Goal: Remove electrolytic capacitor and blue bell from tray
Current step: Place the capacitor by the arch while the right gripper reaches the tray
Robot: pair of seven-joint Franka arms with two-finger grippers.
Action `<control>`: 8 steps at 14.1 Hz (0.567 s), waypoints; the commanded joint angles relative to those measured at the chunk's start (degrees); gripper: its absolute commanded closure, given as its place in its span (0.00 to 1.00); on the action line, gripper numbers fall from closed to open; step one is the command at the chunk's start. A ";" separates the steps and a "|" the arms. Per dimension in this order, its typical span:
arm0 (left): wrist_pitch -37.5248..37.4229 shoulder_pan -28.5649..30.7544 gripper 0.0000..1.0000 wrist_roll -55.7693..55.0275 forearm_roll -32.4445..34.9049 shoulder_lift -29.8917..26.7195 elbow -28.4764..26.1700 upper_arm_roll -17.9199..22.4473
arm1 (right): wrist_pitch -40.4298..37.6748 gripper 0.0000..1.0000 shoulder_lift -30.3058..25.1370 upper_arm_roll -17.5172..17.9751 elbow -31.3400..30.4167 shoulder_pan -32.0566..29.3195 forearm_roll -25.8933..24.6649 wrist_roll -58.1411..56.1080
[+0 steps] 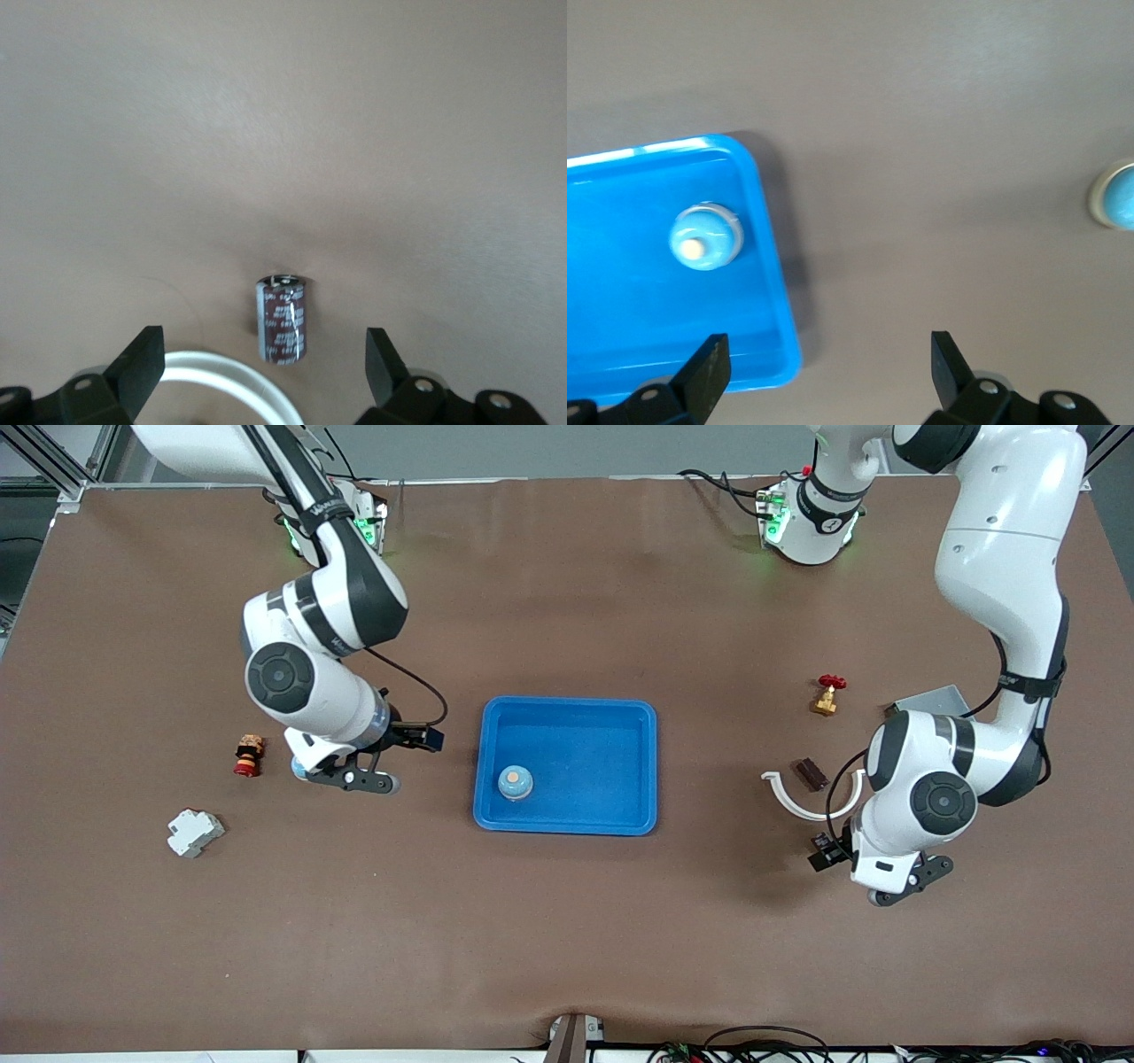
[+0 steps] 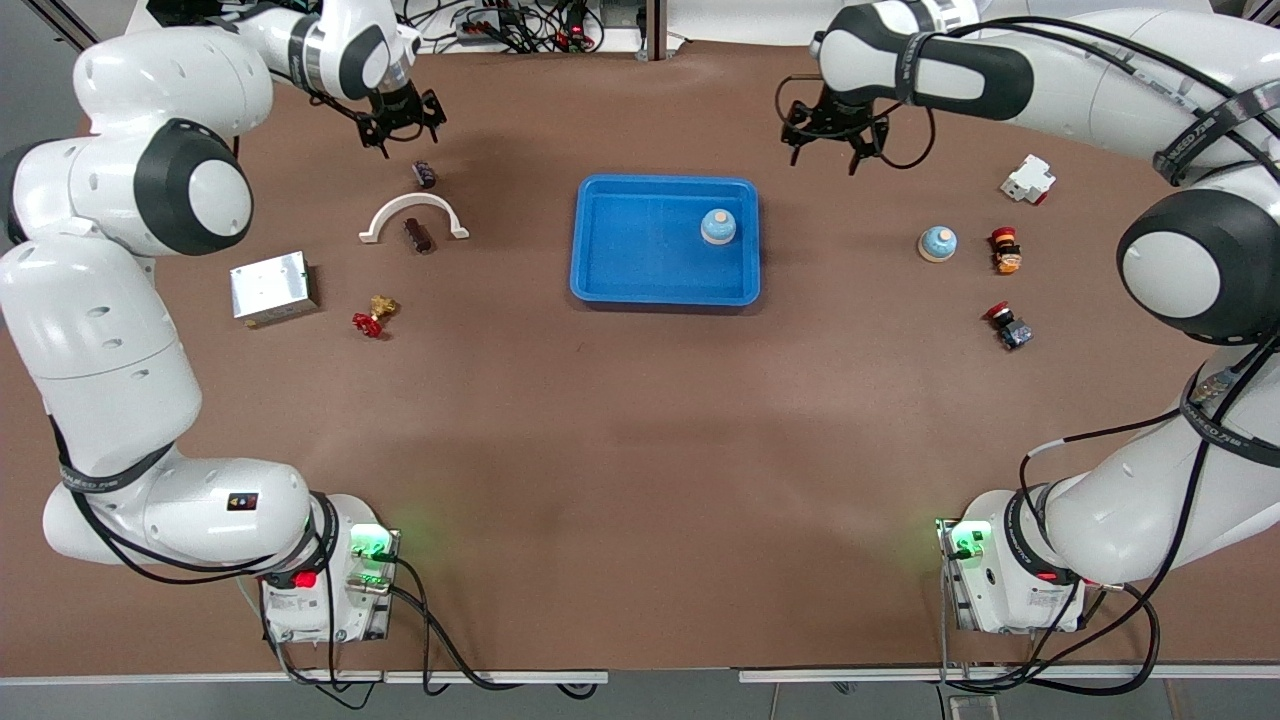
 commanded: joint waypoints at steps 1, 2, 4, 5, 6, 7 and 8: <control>-6.05 0.26 0.00 0.57 0.35 -6.47 -1.05 -0.63 | 3.36 0.00 1.76 -0.55 0.94 3.74 0.84 7.10; -8.94 0.35 0.00 0.57 0.17 -8.84 -1.05 -0.63 | 5.37 0.00 2.47 -0.55 1.20 4.88 0.84 9.83; -14.39 0.79 0.00 2.23 -0.96 -12.88 -1.05 -0.63 | 8.81 0.00 4.92 -0.55 2.42 7.16 0.75 14.58; -16.33 1.40 0.00 4.42 -2.80 -14.38 -0.79 -0.55 | 10.56 0.00 6.41 -0.63 3.30 8.05 0.66 16.69; -17.83 2.19 0.00 7.05 -4.91 -16.05 -0.70 -0.55 | 11.62 0.00 7.99 -0.63 4.62 8.75 0.05 18.54; -18.98 2.81 0.00 9.51 -6.32 -17.72 -0.70 -0.55 | 11.72 0.00 9.49 -0.72 6.11 9.54 -0.22 19.25; -20.56 2.99 0.00 11.63 -7.46 -19.39 -0.61 -0.55 | 11.72 0.00 10.81 -0.81 7.34 9.81 -0.31 19.34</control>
